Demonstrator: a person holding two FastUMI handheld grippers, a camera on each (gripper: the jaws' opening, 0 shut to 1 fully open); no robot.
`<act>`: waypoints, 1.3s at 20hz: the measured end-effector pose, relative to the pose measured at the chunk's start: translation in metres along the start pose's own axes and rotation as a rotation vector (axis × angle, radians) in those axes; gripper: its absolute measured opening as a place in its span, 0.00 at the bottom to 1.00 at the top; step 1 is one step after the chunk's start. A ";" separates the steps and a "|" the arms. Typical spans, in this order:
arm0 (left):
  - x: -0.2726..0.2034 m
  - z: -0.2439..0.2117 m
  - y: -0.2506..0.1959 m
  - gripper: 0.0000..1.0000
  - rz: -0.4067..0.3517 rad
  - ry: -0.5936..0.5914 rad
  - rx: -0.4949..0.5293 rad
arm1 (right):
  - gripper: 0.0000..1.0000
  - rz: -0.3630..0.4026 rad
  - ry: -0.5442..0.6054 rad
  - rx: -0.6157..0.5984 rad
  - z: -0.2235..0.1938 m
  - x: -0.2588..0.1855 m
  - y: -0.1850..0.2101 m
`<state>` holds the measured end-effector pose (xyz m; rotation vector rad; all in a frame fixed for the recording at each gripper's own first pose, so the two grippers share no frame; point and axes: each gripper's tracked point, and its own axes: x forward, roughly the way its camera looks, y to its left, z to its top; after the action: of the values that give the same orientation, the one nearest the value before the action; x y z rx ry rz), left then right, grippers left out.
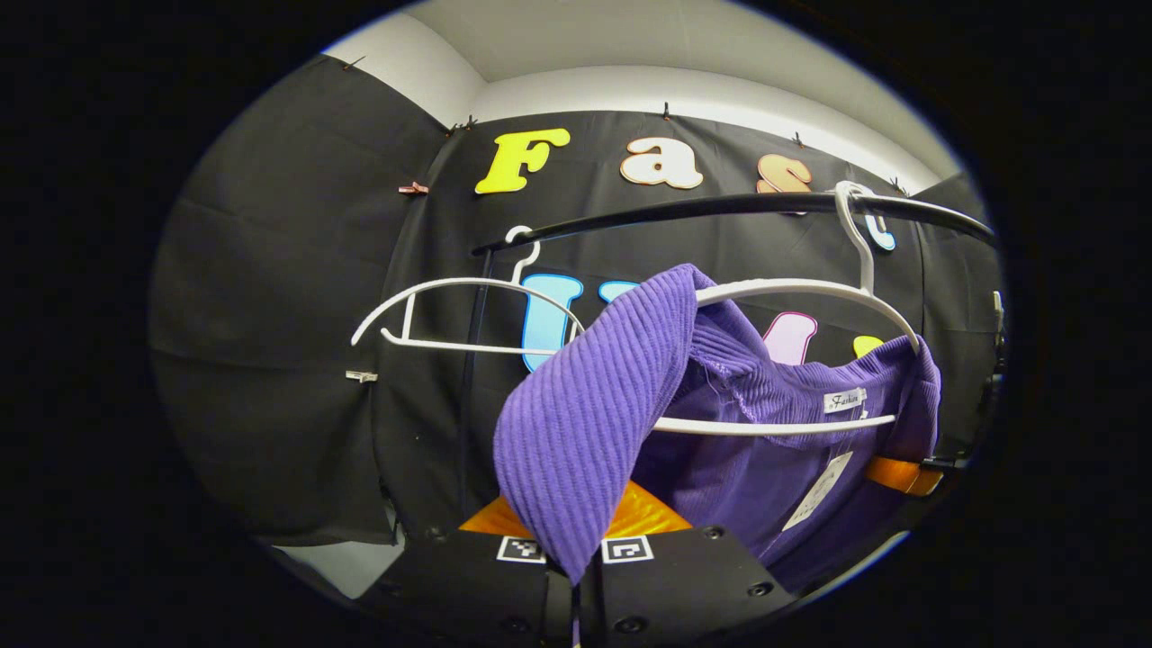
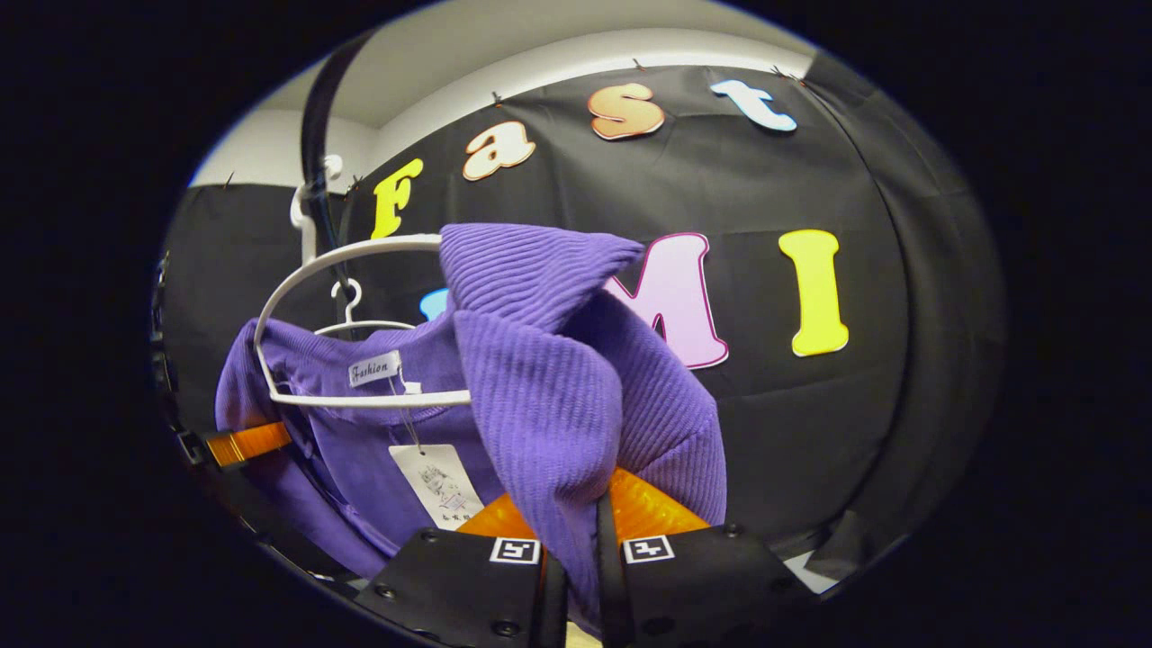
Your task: Grasp the clothes on the hanger with both hands and then place them into the laundry hamper below.
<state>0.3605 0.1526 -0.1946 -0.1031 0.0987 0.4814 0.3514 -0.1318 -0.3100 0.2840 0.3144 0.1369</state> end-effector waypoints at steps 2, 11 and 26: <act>-0.006 0.010 0.007 0.06 0.024 -0.023 0.030 | 0.18 -0.007 -0.022 -0.012 0.012 -0.008 -0.006; -0.018 0.076 0.039 0.09 0.120 -0.168 0.123 | 0.18 0.008 -0.192 0.028 0.081 -0.037 -0.023; 0.032 0.022 0.077 0.09 0.154 -0.053 0.116 | 0.18 -0.059 -0.204 0.012 0.088 0.010 -0.045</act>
<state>0.3540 0.2373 -0.1826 0.0316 0.0832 0.6309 0.3935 -0.1954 -0.2461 0.2976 0.1215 0.0469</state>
